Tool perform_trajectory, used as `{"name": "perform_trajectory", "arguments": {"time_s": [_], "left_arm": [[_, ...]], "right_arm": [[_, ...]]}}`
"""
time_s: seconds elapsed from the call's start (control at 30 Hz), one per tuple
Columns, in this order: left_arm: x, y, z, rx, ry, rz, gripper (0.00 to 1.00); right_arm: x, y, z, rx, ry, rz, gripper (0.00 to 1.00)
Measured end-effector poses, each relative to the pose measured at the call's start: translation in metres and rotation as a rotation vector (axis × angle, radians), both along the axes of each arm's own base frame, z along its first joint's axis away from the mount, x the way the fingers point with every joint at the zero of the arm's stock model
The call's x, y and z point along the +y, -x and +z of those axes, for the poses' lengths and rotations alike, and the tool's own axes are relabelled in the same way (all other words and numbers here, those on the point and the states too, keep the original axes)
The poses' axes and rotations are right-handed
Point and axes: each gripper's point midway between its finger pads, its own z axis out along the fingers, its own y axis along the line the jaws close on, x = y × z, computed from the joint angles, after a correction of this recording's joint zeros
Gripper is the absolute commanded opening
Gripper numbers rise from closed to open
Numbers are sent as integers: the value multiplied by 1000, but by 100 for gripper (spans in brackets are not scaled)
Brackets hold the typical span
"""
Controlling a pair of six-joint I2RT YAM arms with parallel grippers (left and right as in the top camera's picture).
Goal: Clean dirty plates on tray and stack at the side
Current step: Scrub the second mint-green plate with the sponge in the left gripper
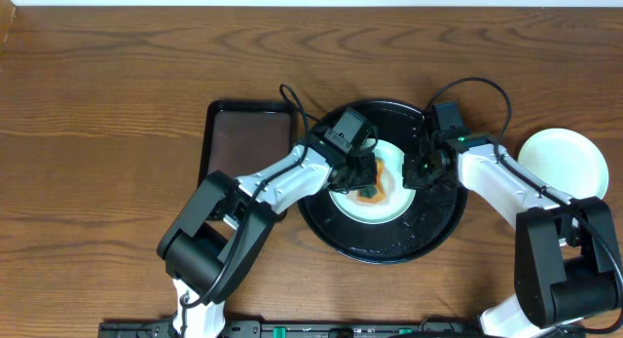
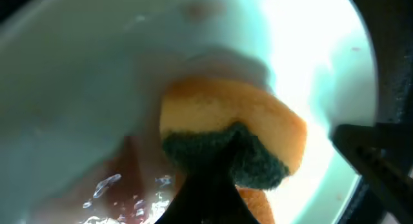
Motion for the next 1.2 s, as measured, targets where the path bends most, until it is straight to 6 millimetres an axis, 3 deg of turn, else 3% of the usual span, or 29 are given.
{"name": "perform_trajectory", "arguments": {"time_s": [0.3, 0.47, 0.6, 0.87, 0.97, 1.2], "left_arm": [[62, -12, -2, -38, -329, 35, 7], [70, -18, 3, -81, -429, 25, 7], [59, -31, 0, -121, -384, 34, 7], [4, -66, -2, -221, -149, 26, 7], [-11, -68, -1, -224, -78, 5, 8], [-24, -62, 1, -188, -3, -21, 7]], "right_arm": [[0, 0, 0, 1, 0, 0, 1], [5, 2, 0, 6, -16, 11, 1], [4, 3, 0, 8, -10, 10, 1], [-10, -2, 2, -18, 64, -15, 1], [-11, -3, 2, -23, 70, -12, 1], [-14, -11, 3, -60, 95, -4, 1]]}}
